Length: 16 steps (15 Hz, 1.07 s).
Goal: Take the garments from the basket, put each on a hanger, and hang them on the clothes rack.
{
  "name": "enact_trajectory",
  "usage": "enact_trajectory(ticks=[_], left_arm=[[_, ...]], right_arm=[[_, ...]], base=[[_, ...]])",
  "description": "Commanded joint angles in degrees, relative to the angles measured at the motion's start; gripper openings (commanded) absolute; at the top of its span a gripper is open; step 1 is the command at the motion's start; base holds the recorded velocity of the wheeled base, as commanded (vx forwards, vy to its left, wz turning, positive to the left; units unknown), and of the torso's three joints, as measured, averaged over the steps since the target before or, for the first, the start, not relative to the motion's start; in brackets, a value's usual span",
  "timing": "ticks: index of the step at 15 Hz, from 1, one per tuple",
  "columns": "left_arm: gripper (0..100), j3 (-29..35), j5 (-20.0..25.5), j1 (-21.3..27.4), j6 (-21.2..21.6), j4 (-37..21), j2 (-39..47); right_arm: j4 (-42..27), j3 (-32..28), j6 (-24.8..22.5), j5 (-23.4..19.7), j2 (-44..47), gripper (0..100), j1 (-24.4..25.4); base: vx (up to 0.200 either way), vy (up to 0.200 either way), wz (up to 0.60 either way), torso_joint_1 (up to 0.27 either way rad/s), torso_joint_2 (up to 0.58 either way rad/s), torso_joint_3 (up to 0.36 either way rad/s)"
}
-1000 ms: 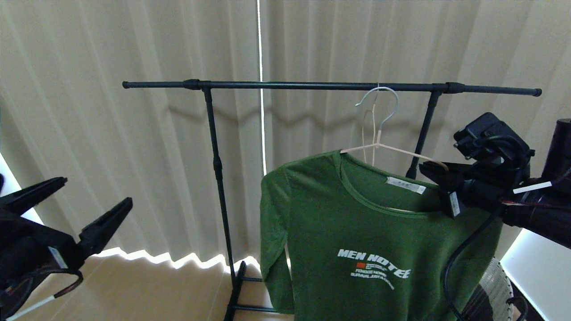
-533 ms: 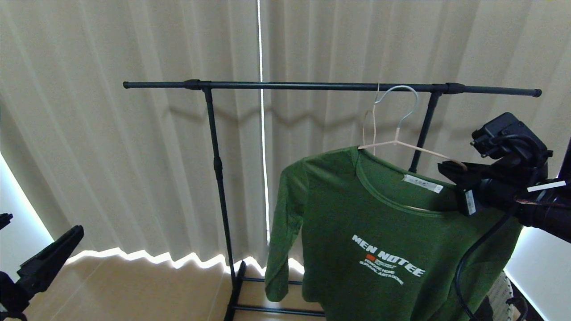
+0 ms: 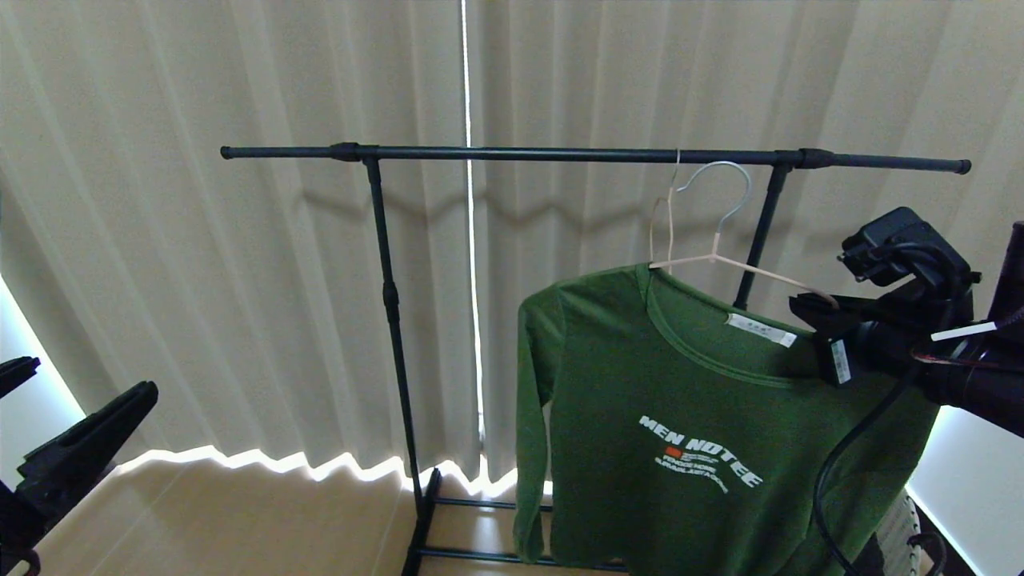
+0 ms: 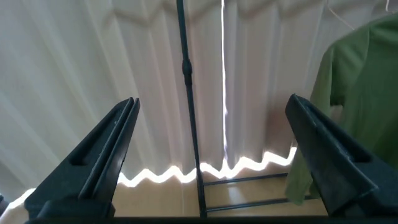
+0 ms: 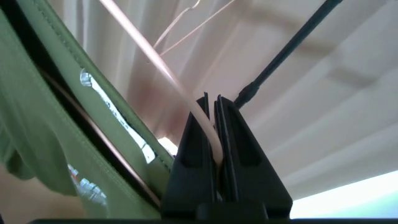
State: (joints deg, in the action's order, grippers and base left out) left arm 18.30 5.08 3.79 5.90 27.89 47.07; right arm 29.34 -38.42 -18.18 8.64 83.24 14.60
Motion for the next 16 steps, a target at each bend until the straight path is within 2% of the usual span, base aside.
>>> enact_trajectory(ticks=[1,4,6,16], left_arm=[[100,-0.02,0.01,1.92,-0.8,2.43,4.44],[100,-1.69,-0.07,4.82,-2.47,8.32,10.32],[100,-2.21,-0.07,4.82,-2.56,8.41,10.5],[100,-3.18,-0.07,4.91,-2.38,8.41,10.15]], right_arm=[[0.1,-0.16,0.6,0.85,1.49,0,-0.19],[0.1,-0.16,2.36,0.85,1.58,0,0.25],[0.1,-0.16,2.36,0.85,1.66,0,0.78],[0.19,-0.07,2.36,0.85,1.75,0,1.22]], base=[[0.0,0.0,0.0,0.0,0.0,0.0],[0.0,0.0,0.0,0.0,0.0,0.0],[0.0,0.0,0.0,0.0,0.0,0.0],[0.2,0.0,0.0,0.002,0.0,0.003]])
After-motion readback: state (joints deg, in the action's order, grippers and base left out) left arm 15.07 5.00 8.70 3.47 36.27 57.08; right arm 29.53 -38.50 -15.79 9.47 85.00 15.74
